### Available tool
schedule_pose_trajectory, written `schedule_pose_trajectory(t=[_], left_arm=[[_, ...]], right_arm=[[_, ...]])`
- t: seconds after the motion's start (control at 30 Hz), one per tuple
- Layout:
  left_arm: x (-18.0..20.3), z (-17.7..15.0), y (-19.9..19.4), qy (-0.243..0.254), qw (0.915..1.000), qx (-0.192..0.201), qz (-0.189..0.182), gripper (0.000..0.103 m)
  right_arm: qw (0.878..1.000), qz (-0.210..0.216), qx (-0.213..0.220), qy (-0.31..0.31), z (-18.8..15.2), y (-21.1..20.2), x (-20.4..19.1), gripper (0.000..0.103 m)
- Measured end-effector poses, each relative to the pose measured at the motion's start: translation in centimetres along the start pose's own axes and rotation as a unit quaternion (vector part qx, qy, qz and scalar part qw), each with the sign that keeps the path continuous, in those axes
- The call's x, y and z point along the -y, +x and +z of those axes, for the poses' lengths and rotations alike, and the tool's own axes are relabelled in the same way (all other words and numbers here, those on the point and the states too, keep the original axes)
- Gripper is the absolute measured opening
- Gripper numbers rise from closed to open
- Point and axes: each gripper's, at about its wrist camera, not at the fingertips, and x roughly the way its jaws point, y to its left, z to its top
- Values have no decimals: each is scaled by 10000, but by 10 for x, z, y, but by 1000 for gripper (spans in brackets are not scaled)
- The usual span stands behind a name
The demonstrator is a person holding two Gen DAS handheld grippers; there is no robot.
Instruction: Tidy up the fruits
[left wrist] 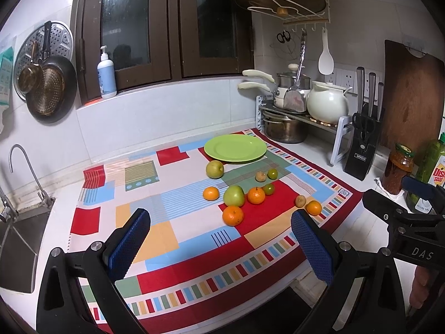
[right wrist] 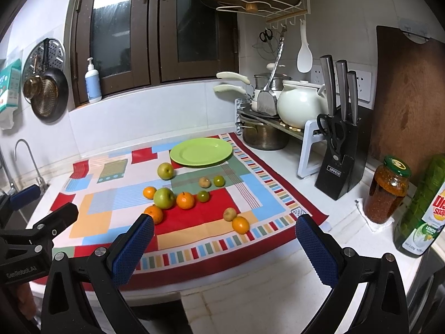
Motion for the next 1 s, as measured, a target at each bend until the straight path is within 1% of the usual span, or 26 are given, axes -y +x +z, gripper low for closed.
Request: schedule_pose_trajectory(t=[1.0], left_arm=[[-1, 0, -2, -15, 10000, 2, -8, 103]], right_arm=[[10000, 14, 5, 2, 1, 2, -2, 102]])
